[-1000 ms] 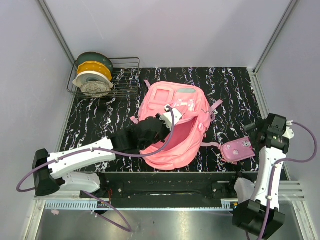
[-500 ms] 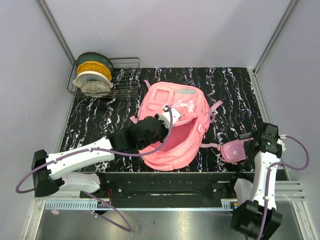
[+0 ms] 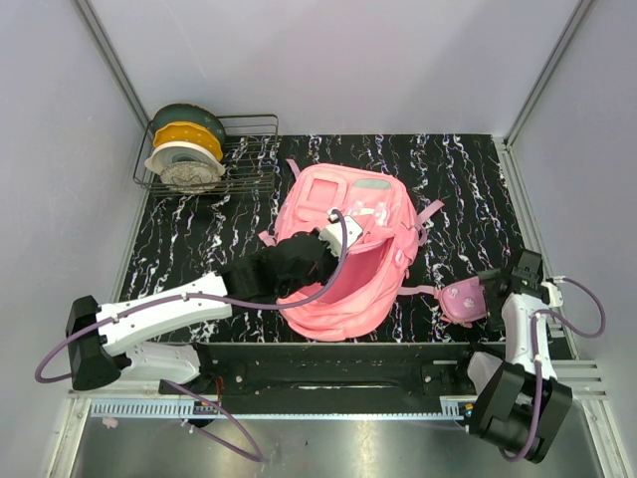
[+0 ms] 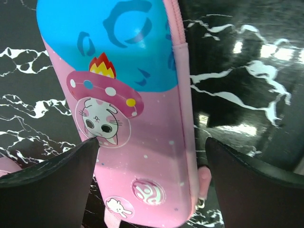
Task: Pack the student bag
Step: Pick up the stationery from the center of the board, then place the stationery in the student bag, then zip the student bag at the center of the board.
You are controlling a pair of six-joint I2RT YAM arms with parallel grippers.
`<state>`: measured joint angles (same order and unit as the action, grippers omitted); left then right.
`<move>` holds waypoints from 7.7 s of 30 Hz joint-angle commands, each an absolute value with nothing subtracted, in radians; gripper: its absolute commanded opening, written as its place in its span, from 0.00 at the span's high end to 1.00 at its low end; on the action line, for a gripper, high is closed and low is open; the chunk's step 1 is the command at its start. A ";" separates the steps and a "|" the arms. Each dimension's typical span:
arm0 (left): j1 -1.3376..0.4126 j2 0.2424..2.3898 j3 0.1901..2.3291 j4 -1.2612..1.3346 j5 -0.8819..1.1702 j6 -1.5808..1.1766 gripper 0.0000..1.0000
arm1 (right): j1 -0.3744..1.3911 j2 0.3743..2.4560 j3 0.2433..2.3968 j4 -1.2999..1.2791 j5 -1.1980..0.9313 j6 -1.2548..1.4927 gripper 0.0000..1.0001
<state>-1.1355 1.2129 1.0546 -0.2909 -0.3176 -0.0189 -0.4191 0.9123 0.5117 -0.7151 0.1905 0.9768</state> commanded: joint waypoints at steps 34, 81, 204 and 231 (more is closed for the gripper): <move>-1.117 1.189 1.143 -0.249 -0.368 -0.097 1.00 | -0.422 1.151 0.600 -0.252 -0.190 0.660 0.81; -1.075 1.434 1.539 -0.354 -0.339 -0.083 1.00 | -0.104 0.618 0.775 -0.877 -0.982 0.677 1.00; -1.080 1.113 1.099 -0.354 -0.228 -0.374 0.04 | 0.603 0.375 0.736 -0.809 0.094 1.051 0.35; -0.787 1.031 0.664 -0.095 0.069 -0.670 0.22 | 1.152 0.919 0.880 -0.604 0.371 1.080 0.37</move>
<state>-0.7994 1.0004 0.6601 -0.2356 -0.0040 -0.6628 1.0325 0.8558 0.8108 -0.6350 0.1158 0.9974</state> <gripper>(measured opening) 0.834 0.617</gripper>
